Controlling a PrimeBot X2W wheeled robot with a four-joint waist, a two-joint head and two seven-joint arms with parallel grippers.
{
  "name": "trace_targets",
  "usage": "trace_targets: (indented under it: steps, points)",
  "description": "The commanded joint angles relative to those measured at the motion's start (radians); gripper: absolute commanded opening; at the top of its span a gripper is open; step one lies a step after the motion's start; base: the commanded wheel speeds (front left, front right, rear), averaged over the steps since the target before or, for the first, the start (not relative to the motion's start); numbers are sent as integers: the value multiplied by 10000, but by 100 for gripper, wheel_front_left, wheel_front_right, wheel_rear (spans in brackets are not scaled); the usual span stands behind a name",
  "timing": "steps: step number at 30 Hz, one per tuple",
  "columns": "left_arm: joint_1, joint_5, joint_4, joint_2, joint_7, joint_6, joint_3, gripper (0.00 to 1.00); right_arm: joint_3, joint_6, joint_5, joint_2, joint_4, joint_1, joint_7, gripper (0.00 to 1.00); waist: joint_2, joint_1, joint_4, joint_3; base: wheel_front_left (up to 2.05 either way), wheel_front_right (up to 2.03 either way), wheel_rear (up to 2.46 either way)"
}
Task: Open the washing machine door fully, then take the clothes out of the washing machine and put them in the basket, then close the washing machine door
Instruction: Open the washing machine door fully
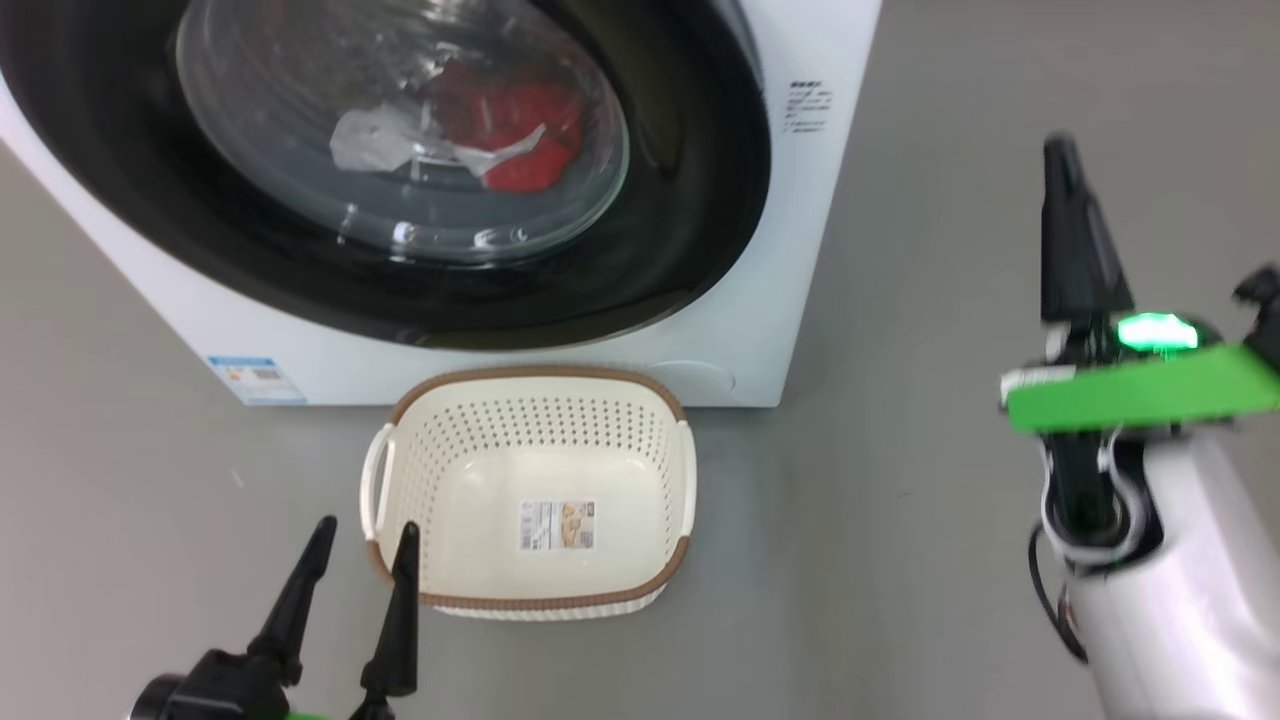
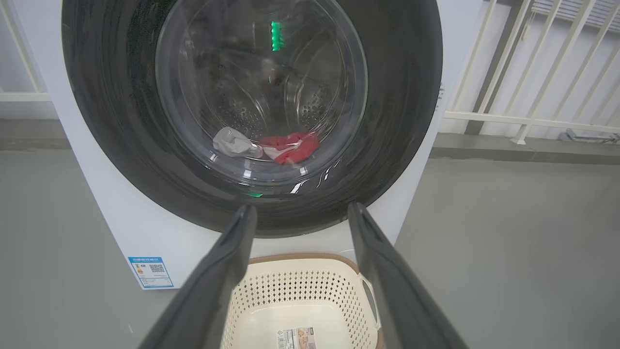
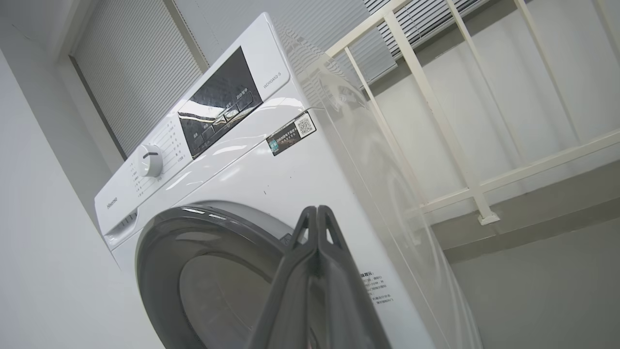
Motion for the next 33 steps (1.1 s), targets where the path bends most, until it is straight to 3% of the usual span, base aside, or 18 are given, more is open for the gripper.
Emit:
trace_targets:
  steps: [1,10,21,26,33]
  points:
    - [-403,-124,-259,49,-122,-41,272,100,278,-9,549,10,-130,-714,-63,0,0,0,285,317,0,0,0]
    - [-1008,-339,-254,49,-122,-102,133,100,882,-9,4135,-977,650,-3354,778,0,0,0,709,1135,0,0,0]
    - [-1455,-495,-146,49,-122,-179,173,100,1378,-9,7483,-1861,2434,-5466,4884,0,0,0,1063,1842,0,0,0]
    - [-1651,-550,-88,49,-122,-207,139,100,1523,-9,8604,-1994,3765,-6492,7036,0,0,0,1154,2105,0,0,0]
    - [-1798,-600,-30,49,-122,-225,30,100,1679,-9,9053,-2029,4882,-7431,8251,0,0,0,1246,2367,0,0,0]
